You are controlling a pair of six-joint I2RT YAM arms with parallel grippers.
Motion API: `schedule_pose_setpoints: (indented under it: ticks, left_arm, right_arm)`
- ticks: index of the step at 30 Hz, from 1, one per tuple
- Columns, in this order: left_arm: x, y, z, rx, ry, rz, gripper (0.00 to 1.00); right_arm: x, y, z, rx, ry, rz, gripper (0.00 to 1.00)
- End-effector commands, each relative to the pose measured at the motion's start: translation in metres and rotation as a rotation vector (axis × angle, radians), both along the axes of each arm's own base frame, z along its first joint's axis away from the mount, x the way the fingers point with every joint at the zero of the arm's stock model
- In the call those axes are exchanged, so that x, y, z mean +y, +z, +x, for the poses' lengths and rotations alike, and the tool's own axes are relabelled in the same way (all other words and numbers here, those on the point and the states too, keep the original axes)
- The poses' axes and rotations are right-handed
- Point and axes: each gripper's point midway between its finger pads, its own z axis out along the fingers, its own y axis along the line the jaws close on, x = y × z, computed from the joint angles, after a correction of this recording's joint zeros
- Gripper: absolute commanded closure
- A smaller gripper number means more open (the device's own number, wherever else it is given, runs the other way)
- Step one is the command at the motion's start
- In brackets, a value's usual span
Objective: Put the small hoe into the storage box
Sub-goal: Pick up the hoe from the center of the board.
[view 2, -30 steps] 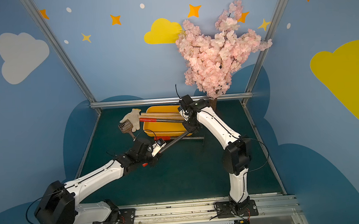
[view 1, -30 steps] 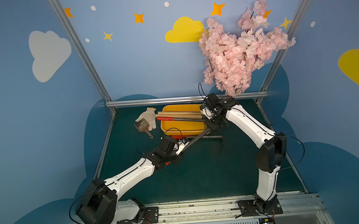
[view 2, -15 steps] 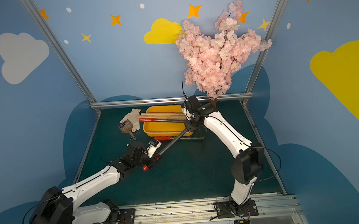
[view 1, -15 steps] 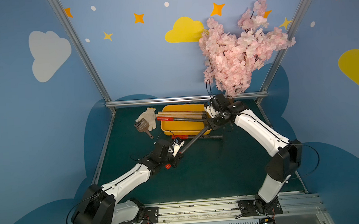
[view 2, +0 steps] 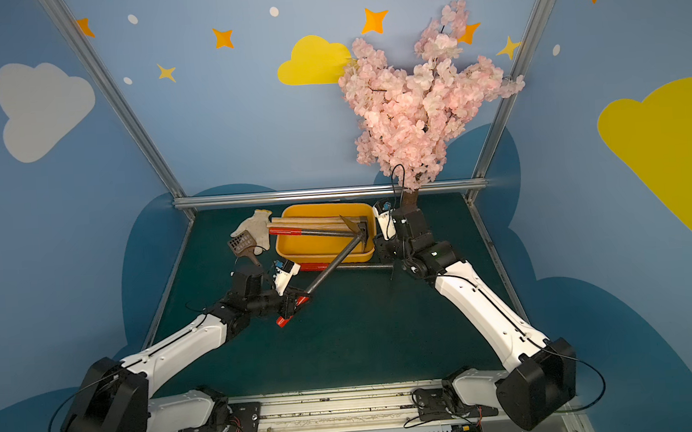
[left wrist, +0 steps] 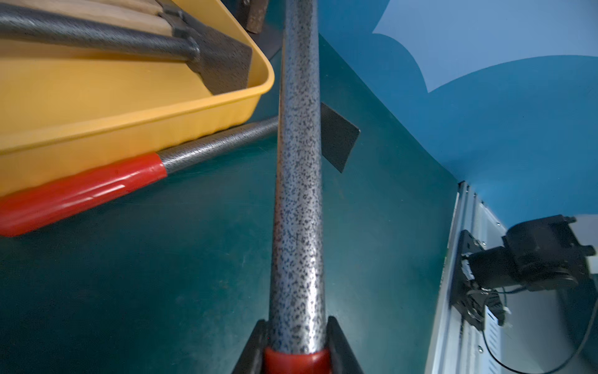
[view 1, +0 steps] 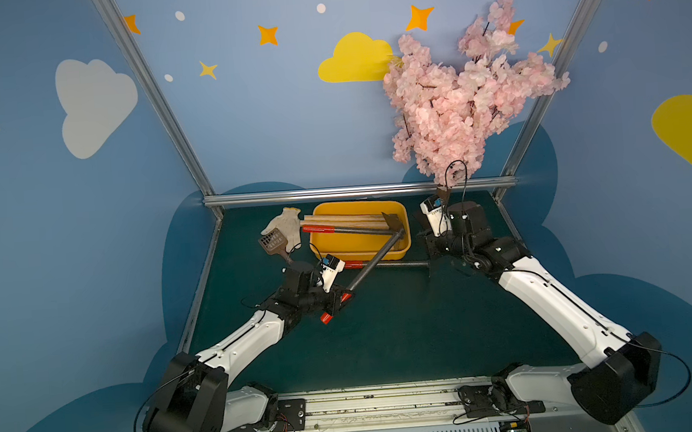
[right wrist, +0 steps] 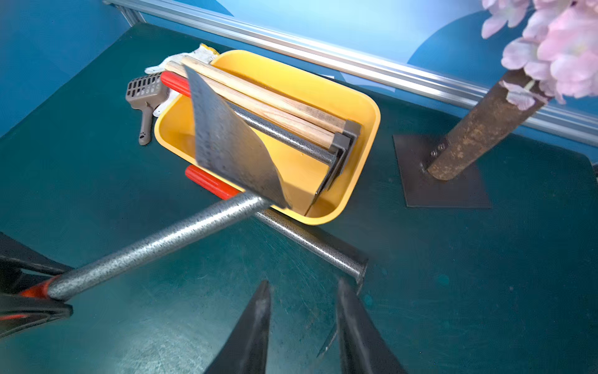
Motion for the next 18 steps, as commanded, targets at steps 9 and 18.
schedule_pose_setpoints:
  ticks: [9, 18]
  left_arm:
    - [-0.020, 0.065, -0.015, -0.082, -0.168, -0.145, 0.98]
    - [-0.029, 0.077, -0.025, -0.056, -0.242, -0.199, 0.98]
  right_arm:
    - [0.021, 0.017, 0.013, -0.110, 0.097, 0.048, 0.66]
    - [0.029, 0.009, 0.026, -0.105, 0.112, 0.042, 0.68]
